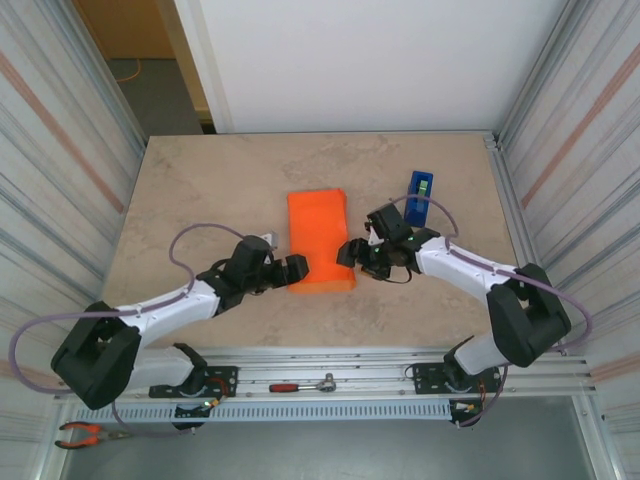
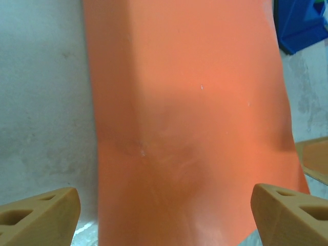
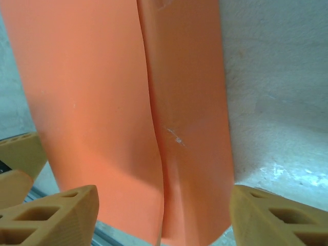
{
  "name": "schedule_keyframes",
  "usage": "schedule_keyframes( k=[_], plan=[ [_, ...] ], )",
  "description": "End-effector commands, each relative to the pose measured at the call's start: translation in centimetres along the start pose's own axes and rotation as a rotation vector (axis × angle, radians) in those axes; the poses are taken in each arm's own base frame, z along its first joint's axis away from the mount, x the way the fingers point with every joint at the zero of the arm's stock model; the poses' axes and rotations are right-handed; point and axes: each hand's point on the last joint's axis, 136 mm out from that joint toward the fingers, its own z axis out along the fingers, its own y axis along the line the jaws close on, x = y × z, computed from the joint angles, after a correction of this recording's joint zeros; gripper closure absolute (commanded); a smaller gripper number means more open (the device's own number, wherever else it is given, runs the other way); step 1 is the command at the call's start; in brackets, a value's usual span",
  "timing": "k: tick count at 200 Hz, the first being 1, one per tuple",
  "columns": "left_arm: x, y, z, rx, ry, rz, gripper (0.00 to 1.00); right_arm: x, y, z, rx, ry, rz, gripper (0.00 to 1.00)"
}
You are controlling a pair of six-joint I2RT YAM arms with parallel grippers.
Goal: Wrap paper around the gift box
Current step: Fold the third fold of the wrapping paper on the gift box.
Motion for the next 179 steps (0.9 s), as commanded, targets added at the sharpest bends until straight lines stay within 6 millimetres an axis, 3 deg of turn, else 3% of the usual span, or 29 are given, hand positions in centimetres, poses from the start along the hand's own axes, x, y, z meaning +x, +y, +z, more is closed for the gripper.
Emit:
schedule_keyframes(
  k=[1, 43, 72, 98, 120, 179],
  plan=[
    [-0.7, -2.9, 0.2, 0.073, -0.025, 0.039, 0.14, 0.0, 2.2, 0.8, -0.059, 0.021, -0.036, 0.39],
    [-0.6, -5.7, 0.8, 0.221, -0.058, 0.056, 0.13, 0.4, 2.3, 1.7, -0.052, 0.042, -0.036, 0.44],
    [-1.0, -4.9, 0.4, 0.181, -0.077, 0.073, 0.13, 0.2, 1.7, 1.1, -0.035, 0.038, -0.034, 0.40],
    [-1.6, -3.4, -0.7, 0.100, -0.112, 0.077, 0.12, -0.7, 0.4, -0.5, -0.019, 0.003, -0.011, 0.20],
    [-2.1, -2.4, -1.4, 0.053, -0.122, 0.083, 0.10, -1.0, 0.1, -1.8, -0.020, -0.016, -0.019, 0.11],
    [-3.0, -1.2, -1.9, -0.040, -0.114, 0.164, 0.08, -1.1, 0.7, -1.9, -0.023, -0.006, -0.045, 0.09]
  ],
)
